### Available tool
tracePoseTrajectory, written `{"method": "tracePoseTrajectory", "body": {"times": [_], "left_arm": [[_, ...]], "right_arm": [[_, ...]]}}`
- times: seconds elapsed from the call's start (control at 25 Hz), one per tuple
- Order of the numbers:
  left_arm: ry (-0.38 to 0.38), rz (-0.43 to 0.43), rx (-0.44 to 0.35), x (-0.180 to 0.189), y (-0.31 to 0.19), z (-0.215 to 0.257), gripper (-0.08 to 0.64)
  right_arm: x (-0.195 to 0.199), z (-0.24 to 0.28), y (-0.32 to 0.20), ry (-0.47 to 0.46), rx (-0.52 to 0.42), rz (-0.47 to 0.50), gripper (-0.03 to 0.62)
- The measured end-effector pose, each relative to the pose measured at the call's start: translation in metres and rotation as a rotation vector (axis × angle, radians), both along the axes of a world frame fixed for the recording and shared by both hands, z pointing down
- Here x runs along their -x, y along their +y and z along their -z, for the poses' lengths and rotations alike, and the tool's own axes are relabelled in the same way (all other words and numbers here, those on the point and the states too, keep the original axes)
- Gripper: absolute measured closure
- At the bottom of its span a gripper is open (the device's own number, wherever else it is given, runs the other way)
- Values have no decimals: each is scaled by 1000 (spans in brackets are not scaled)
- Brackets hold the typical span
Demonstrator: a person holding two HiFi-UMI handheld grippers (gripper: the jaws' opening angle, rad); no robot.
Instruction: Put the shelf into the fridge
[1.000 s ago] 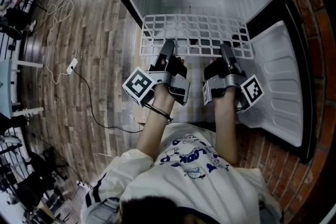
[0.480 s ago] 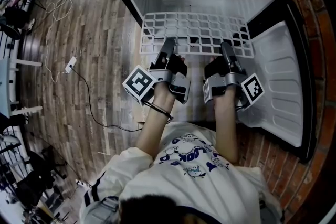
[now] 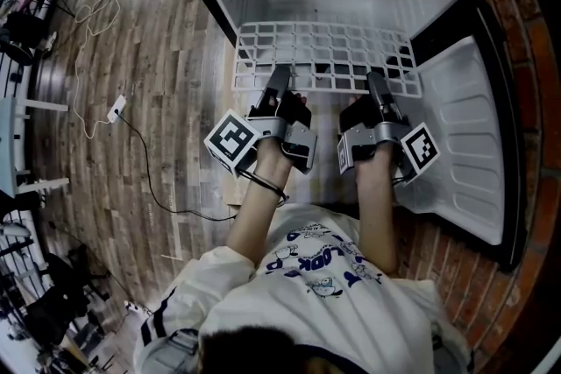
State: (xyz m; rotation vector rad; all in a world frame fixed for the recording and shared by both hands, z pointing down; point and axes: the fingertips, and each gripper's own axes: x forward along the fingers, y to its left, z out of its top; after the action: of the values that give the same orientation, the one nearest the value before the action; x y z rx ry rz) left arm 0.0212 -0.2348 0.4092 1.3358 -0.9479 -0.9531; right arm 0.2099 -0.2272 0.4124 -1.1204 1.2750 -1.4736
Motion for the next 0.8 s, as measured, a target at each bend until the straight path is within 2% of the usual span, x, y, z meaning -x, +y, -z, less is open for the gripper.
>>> {"method": "tracePoseTrajectory", "body": {"times": [0.08, 0.32, 0.6, 0.8], "left_arm": [[-3, 0, 8, 1, 0, -2, 523], [54, 7, 38, 1, 1, -7, 523], [30, 2, 1, -1, 0, 1, 524], [21, -2, 8, 0, 0, -1, 525]], "right_arm": [[0, 4, 1, 6, -13, -1, 541], [1, 8, 0, 17, -32, 1, 541], [-1, 3, 1, -3, -23, -7, 541], [0, 3, 1, -9, -19, -8, 541]]}}
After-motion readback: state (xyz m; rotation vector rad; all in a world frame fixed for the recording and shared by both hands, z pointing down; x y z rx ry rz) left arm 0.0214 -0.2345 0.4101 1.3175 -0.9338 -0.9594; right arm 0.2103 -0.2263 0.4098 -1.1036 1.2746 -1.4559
